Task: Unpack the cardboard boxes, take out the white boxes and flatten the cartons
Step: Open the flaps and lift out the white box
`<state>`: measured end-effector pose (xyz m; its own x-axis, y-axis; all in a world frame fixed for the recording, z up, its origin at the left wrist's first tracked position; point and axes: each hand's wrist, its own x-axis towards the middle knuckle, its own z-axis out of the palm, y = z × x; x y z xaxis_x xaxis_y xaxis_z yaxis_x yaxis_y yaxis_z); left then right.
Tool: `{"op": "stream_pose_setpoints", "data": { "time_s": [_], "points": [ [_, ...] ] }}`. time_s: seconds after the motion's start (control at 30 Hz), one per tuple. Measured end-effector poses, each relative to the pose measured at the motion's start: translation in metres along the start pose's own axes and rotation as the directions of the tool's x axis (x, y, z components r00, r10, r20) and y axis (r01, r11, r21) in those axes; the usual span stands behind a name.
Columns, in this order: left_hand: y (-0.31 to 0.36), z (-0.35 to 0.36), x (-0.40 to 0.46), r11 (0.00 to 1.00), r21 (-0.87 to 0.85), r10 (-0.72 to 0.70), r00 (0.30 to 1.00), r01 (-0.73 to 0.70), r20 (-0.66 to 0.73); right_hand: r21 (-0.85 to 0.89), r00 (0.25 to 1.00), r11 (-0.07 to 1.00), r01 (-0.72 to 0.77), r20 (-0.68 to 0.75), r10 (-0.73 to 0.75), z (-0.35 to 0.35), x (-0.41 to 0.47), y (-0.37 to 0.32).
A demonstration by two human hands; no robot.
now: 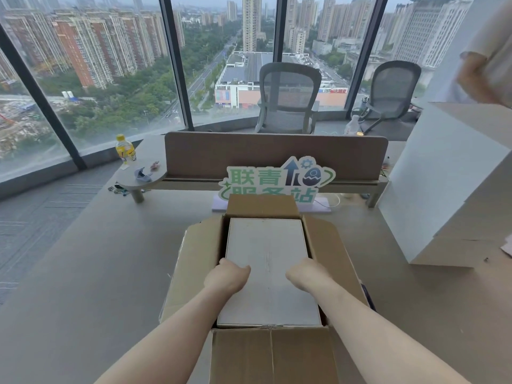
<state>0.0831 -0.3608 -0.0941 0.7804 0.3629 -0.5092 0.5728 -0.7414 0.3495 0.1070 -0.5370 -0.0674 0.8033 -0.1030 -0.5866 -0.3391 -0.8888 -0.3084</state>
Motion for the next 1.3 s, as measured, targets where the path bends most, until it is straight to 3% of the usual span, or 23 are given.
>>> {"op": "stream_pose_setpoints", "data": {
  "time_s": [0.17, 0.4, 0.53, 0.9, 1.1, 1.3],
  "points": [
    [-0.001, 0.003, 0.003, 0.998, -0.048, -0.029, 0.999, 0.028, -0.021, 0.192, 0.998, 0.981, -0.031, -0.045, 0.040, 0.000, 0.001, 0.009],
    [0.005, 0.001, 0.007, 0.977, -0.203, -0.060, 0.997, 0.070, 0.055, 0.371, 0.998, 0.927, -0.049, 0.052, 0.032, -0.004, 0.006, 0.007],
    [-0.002, 0.000, 0.007, 0.955, -0.295, -0.009, 0.999, 0.019, 0.035, 0.473, 0.999, 0.880, -0.042, 0.027, 0.034, -0.004, 0.008, 0.018],
    [-0.015, -0.059, -0.014, 0.955, -0.266, 0.104, 0.987, -0.133, -0.120, 0.362, 0.959, 0.915, 0.179, -0.273, -0.080, -0.021, -0.019, -0.002],
    [-0.017, -0.084, -0.036, 0.928, -0.298, 0.157, 0.959, -0.224, -0.235, 0.444, 0.922, 0.846, 0.296, -0.365, -0.131, -0.038, -0.041, -0.007],
    [-0.001, -0.120, -0.052, 0.907, -0.209, 0.272, 0.889, -0.365, -0.369, 0.451, 0.874, 0.793, 0.408, -0.443, -0.199, -0.071, -0.061, -0.004]
  ]
}}
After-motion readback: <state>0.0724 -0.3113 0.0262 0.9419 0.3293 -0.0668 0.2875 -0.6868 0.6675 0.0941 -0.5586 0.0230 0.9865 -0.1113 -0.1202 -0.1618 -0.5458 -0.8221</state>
